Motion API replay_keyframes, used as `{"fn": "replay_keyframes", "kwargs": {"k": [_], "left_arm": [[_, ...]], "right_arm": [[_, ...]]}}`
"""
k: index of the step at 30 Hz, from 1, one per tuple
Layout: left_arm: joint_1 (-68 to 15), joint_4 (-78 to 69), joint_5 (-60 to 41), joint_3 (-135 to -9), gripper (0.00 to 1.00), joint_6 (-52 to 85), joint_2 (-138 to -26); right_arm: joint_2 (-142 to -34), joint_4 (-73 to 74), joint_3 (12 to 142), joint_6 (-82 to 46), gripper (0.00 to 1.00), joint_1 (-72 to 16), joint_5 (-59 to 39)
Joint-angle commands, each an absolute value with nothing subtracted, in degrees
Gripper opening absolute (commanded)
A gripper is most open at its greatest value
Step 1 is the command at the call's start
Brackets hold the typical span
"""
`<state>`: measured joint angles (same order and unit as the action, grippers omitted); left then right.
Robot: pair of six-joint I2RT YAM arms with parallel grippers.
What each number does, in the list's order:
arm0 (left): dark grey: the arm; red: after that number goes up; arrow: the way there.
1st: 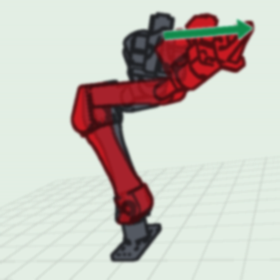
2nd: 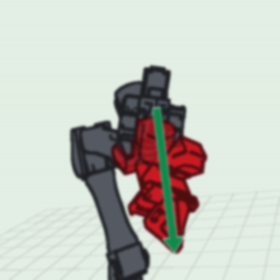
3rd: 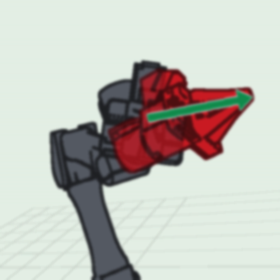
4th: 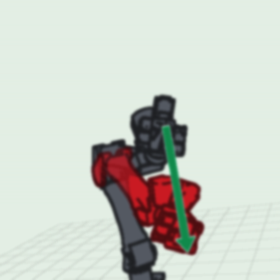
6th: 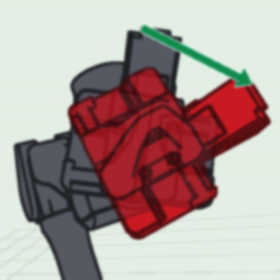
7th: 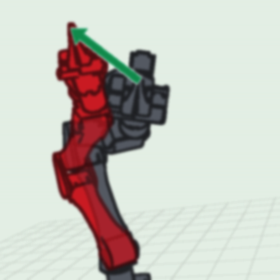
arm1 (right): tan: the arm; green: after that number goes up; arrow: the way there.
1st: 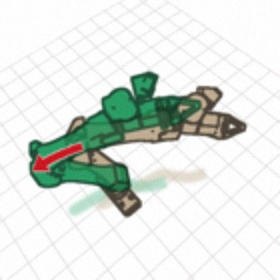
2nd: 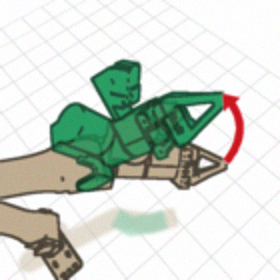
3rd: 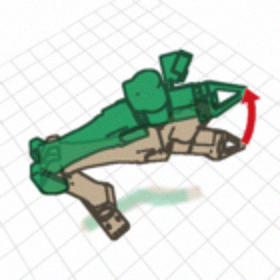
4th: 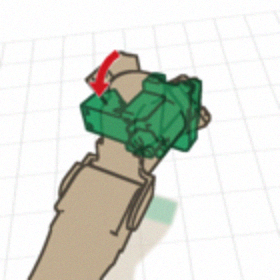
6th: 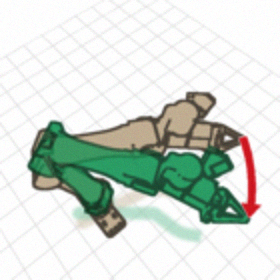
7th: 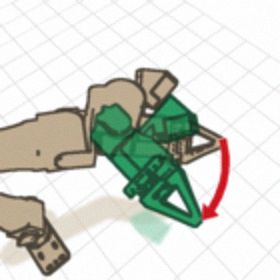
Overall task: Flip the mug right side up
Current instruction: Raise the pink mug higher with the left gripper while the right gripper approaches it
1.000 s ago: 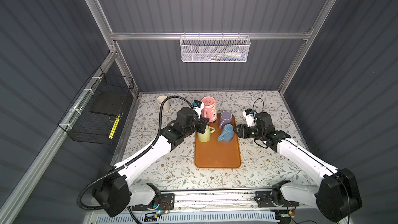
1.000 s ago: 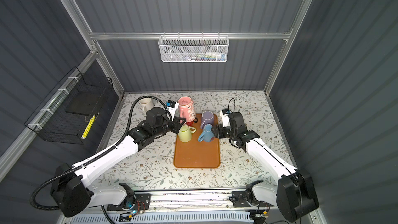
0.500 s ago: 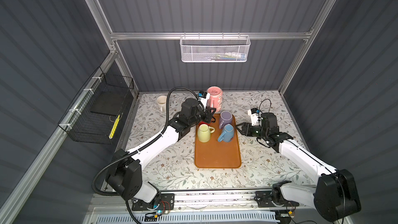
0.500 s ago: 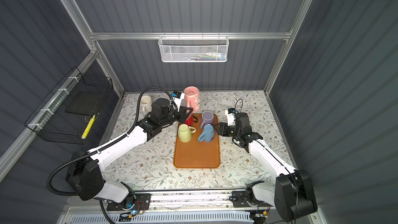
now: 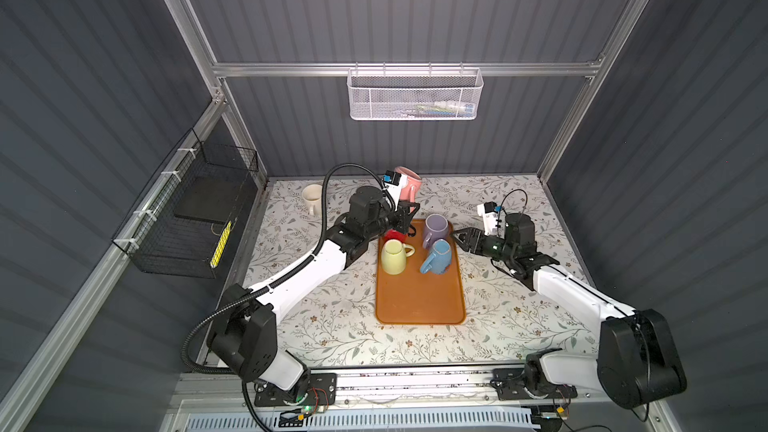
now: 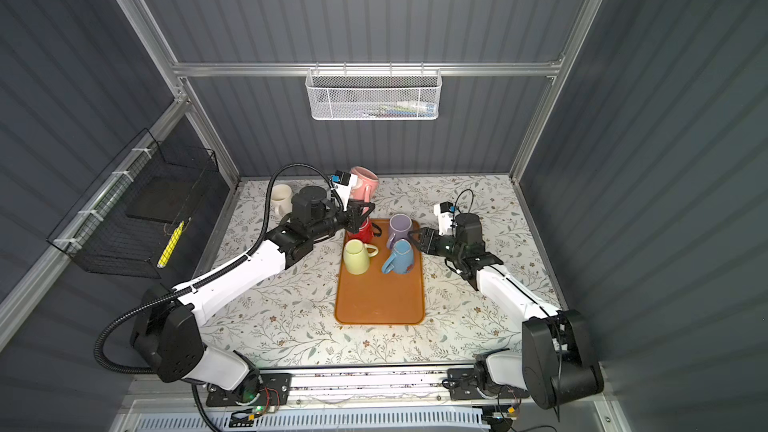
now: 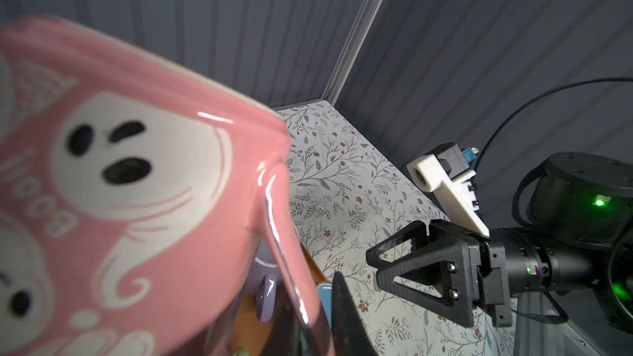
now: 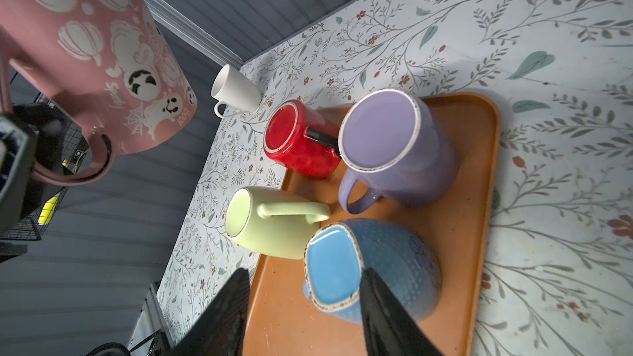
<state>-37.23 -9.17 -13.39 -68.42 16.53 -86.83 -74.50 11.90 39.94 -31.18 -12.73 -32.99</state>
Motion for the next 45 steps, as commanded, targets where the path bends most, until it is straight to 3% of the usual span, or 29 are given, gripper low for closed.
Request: {"fn": "replay_keyframes", "kwargs": {"k": [1,9,20,24,29,45], "left_arm": [[-36.91,-18.85,-15.63,-72.07,0.0,15.74,-86.81],[-36.47,-27.09,-19.8,-72.38,0.0,20.58,-89.76],[-36.39,-32.4,-26.27,-74.16,0.0,23.57,-92.73],[-36.04,-36.07,-29.06,-74.18,0.0,25.45,-92.89],[-35.51,-40.38,-31.91,-75.94,0.0,28.49,-94.03],[-35.42,-48.11,-34.85,-79.54,0.0,35.19,-97.34]], "right_arm": [[-73.9,13.62,38.86,-32.06,0.54,-12.56,-34.16],[-72.95,23.63,36.07,-40.16,0.54,-12.65,-39.25],[-72.19,26.06,35.4,-44.86,0.54,-12.39,-38.29],[-77.58,46.25,32.25,-57.73,0.54,-12.39,-41.34],[-92.31,83.26,31.83,-78.18,0.54,-12.43,-42.4],[-99.49,84.82,42.71,-82.44,0.54,-14.05,-39.44]]}}
